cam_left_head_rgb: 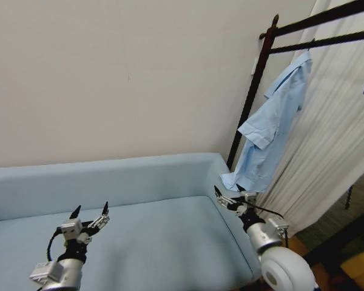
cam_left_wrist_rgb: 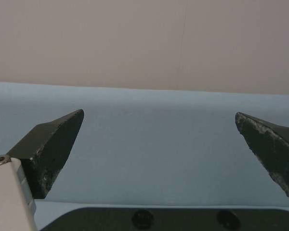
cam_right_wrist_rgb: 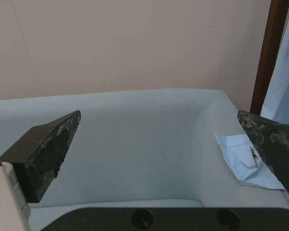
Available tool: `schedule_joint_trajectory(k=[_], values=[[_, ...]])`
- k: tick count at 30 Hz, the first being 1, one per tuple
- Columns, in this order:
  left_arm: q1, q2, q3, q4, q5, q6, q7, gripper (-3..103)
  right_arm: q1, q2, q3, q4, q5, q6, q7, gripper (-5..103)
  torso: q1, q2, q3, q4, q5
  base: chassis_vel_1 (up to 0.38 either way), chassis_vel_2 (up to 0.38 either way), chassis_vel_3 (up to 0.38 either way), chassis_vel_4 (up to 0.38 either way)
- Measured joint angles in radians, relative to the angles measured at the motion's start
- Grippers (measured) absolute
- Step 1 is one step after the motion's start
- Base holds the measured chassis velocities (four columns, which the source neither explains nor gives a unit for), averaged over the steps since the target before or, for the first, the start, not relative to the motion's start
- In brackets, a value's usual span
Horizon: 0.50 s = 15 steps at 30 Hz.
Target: Pick up the clothes from the sofa and hang them on the clothes hanger.
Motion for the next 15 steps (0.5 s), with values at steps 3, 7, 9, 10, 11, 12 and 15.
schedule_joint_trajectory(k=[3, 7, 9, 10, 11, 12, 15], values=[[-0.002, 0.001, 0.000, 0.000, 0.005, 0.006, -0.003, 100, 0.000, 0.001, 0.000, 0.000, -0.001, -0.001, 0.003, 100, 0.000, 0.000, 0.000, 0.0000, -0.0001, 0.000, 0.000, 0.000, 0.000], [-0.002, 0.002, 0.001, 0.000, 0.006, 0.007, -0.004, 100, 0.000, 0.001, -0.001, 0.000, -0.002, -0.001, 0.003, 100, 0.000, 0.000, 0.000, 0.0000, -0.0001, 0.000, 0.000, 0.000, 0.000], [-0.002, 0.002, 0.001, 0.000, 0.006, 0.007, -0.004, 100, 0.000, 0.001, -0.001, 0.000, -0.002, -0.001, 0.003, 100, 0.000, 0.000, 0.000, 0.0000, 0.0000, 0.000, 0.000, 0.000, 0.000], [-0.002, 0.002, 0.001, 0.000, 0.006, 0.007, -0.004, 100, 0.001, 0.001, -0.001, 0.000, -0.002, -0.001, 0.003, 100, 0.000, 0.000, 0.000, 0.0000, -0.0001, 0.000, 0.000, 0.000, 0.000], [-0.002, 0.002, 0.001, 0.000, 0.006, 0.007, -0.004, 100, 0.001, 0.001, -0.002, -0.001, -0.002, -0.001, 0.003, 100, 0.000, 0.000, 0.000, 0.0000, -0.0001, 0.000, 0.000, 0.000, 0.000], [-0.002, 0.002, 0.001, 0.000, 0.006, 0.007, -0.004, 100, 0.001, 0.002, -0.002, -0.001, -0.002, -0.001, 0.003, 100, 0.000, 0.000, 0.000, 0.0000, -0.0001, 0.000, 0.000, 0.000, 0.000], [-0.003, 0.002, 0.001, 0.000, 0.006, 0.007, -0.004, 100, 0.001, 0.001, -0.002, -0.001, -0.002, -0.001, 0.003, 100, 0.000, 0.000, 0.000, 0.0000, -0.0001, 0.000, 0.000, 0.000, 0.000]])
